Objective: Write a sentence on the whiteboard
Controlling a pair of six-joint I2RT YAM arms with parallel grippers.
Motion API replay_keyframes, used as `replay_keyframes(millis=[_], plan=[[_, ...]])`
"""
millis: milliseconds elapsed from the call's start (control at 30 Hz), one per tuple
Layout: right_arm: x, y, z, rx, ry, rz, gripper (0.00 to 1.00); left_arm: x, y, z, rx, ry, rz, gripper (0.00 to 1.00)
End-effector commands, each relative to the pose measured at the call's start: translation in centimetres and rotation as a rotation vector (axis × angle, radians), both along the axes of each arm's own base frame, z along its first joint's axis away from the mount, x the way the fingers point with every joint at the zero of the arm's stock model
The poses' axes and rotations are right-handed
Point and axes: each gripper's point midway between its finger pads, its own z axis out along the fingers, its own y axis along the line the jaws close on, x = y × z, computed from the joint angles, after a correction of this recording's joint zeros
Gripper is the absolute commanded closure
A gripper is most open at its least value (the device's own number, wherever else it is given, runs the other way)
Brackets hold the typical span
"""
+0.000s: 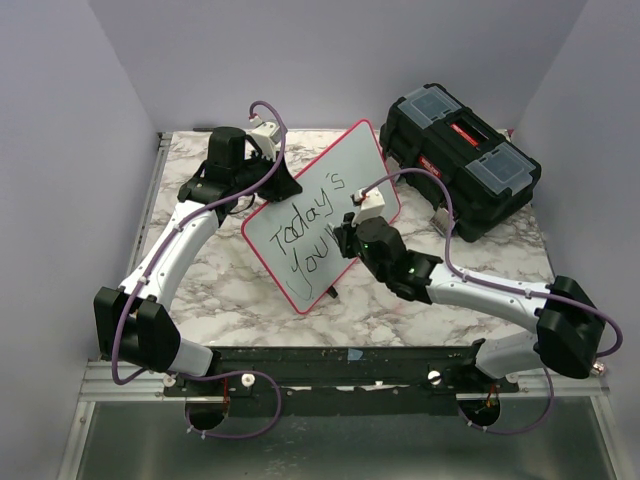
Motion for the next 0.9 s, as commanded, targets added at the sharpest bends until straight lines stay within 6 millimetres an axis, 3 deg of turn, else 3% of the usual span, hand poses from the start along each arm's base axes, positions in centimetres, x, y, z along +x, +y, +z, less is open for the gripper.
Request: replay_keyframes(millis=[0,233,500,867], plan=[[0.0,-0.1,0.7,0.031,0.001,-0.016,0.99,-0.5,0.0,-1.7,0.076,0.004,-0.034,1.00],[0.0,-2.4,1.9,0.030,-0.034,-0.078,0.99,-0.5,0.0,-1.7,0.076,0.006,-0.033,1.00],[1.2,-5.6,0.7,0.046,-0.003,-0.129,0.99,-0.6,0.1,-1.8,0.079,0.007,-0.034,1.00],[2.9,-6.7,-0.7,0.042,0.020,-0.140,0.99,-0.6,0.1,-2.1,0.084,0.011,-0.036,1.00]])
